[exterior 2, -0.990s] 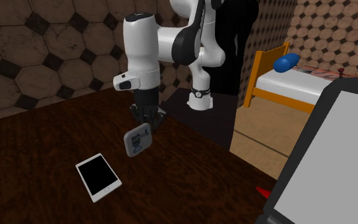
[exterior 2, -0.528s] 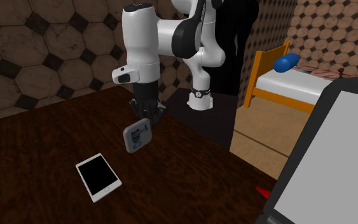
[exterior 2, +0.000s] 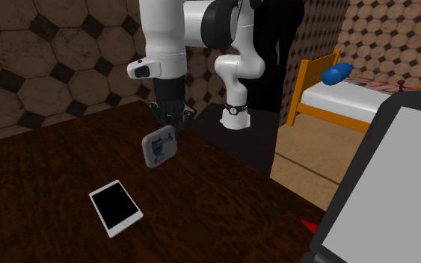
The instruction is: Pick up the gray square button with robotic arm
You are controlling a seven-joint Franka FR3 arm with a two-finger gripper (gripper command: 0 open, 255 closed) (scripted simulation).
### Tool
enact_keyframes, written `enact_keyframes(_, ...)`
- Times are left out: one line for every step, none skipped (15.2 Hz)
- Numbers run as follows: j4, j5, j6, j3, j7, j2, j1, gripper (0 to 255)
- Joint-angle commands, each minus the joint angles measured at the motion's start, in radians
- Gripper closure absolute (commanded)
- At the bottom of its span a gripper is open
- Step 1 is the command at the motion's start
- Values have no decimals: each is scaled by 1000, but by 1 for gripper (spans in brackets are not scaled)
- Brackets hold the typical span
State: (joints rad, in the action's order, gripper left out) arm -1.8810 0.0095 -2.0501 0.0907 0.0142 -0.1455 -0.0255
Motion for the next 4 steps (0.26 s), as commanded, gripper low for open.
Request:
enact_keyframes(17,-1,24,0,-1,7,0,255)
enact_keyframes(26,-1,37,0,-1,10,0,255)
enact_keyframes(27,-1,38,0,-1,11,0,255)
enact_keyframes(27,-1,38,0,-1,11,0,255)
